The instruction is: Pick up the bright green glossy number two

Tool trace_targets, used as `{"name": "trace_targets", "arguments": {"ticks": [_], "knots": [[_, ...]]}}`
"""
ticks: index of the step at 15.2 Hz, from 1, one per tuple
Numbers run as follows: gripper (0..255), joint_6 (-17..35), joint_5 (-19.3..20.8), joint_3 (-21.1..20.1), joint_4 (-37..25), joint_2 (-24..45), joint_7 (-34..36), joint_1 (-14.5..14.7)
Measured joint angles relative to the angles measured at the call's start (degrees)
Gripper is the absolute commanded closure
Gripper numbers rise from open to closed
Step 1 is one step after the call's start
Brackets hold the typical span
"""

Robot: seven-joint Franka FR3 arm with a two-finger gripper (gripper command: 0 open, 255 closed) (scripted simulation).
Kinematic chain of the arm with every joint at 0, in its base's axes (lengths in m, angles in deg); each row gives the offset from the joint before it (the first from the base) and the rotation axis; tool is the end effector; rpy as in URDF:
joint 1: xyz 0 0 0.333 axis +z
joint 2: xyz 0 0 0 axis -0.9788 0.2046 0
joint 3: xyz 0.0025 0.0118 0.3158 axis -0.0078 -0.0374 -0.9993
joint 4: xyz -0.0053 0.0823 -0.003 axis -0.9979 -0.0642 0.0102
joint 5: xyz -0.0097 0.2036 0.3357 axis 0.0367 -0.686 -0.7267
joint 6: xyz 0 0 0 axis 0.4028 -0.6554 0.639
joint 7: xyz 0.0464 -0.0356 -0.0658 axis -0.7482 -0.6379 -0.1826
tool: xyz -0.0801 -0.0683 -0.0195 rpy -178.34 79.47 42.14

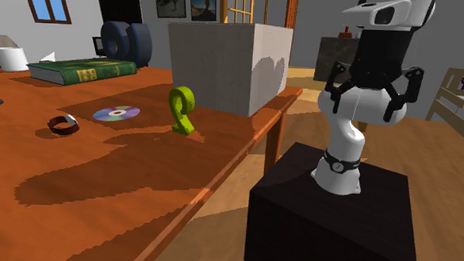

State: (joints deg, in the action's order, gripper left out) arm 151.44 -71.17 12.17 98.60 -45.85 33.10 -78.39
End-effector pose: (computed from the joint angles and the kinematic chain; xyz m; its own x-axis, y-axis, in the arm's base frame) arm 0.3160 0.0241 0.5486 0.9850 0.1691 -0.0346 0.1693 -0.9856 0.0032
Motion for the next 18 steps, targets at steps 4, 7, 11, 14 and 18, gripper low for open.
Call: {"name": "trace_targets", "arguments": {"ticks": [4,7,11,14,18], "knots": [[0,0.5,1.3,2.8,-1.6,2.0,-3.5,-0.8],[0,1.1,2.9,6.7,-4.8,5.7,-8.5,-1.7],[0,1.0,3.9,11.5,-11.4,12.0,-15.1,-2.4],[0,0.7,4.0,15.0,-16.5,16.7,-20.1,-2.7],[0,-0.4,2.9,19.5,-24.5,23.9,-27.0,-3.0]]}}
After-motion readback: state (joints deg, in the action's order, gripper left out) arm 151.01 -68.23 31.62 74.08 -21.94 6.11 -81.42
